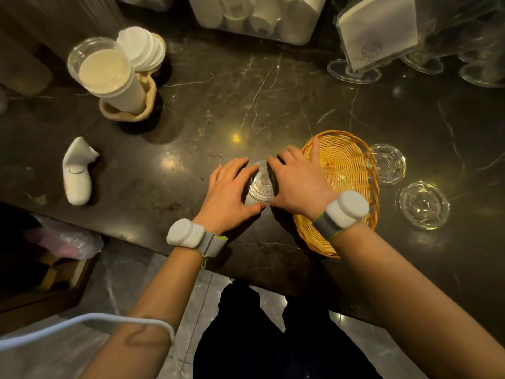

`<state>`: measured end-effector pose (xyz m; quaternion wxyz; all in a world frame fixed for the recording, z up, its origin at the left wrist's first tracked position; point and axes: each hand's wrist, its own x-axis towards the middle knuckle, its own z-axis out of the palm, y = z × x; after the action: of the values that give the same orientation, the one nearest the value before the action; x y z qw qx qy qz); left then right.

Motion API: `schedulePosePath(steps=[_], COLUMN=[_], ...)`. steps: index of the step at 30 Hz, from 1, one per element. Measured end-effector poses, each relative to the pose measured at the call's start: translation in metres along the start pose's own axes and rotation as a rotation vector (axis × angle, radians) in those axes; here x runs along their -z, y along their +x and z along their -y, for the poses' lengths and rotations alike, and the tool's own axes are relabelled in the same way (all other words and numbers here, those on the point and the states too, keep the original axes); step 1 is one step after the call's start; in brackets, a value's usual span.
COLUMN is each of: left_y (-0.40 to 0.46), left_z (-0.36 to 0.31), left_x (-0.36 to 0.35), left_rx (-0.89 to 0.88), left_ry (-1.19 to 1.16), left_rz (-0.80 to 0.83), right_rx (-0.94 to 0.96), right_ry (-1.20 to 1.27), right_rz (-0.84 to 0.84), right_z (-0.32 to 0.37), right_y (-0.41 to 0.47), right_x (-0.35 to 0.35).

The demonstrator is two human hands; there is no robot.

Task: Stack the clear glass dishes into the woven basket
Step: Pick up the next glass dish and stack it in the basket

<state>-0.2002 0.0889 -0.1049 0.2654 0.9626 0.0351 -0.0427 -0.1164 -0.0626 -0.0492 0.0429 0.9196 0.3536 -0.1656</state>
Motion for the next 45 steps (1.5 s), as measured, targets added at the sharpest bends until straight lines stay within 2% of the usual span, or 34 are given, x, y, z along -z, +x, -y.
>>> schedulePosePath(steps=[15, 23, 32, 45], left_y=[0.003, 0.004, 0.018, 0.039], left_z=[-0.006, -0.020, -0.049, -0.094], left_x=[0.021, 0.039, 0.039, 0.020], left_rx=[-0.039, -0.079, -0.172, -0.291], left_ry=[-0.055, -0.024, -0.005, 0.080], left_rz=[-0.104, -0.148, -0.140, -0.094], right_rx=[0.059, 0.057, -0.045, -0.186], right_ry=[0.161, 0.343, 0.510, 0.456], right_rz=[-0.167, -0.286, -0.367, -0.427], right_z=[-0.006, -0.016, -0.036, -0.077], right_y=[-0.001, -0.012, -0.037, -0.084], right_x=[-0.006, -0.003, -0.003, -0.008])
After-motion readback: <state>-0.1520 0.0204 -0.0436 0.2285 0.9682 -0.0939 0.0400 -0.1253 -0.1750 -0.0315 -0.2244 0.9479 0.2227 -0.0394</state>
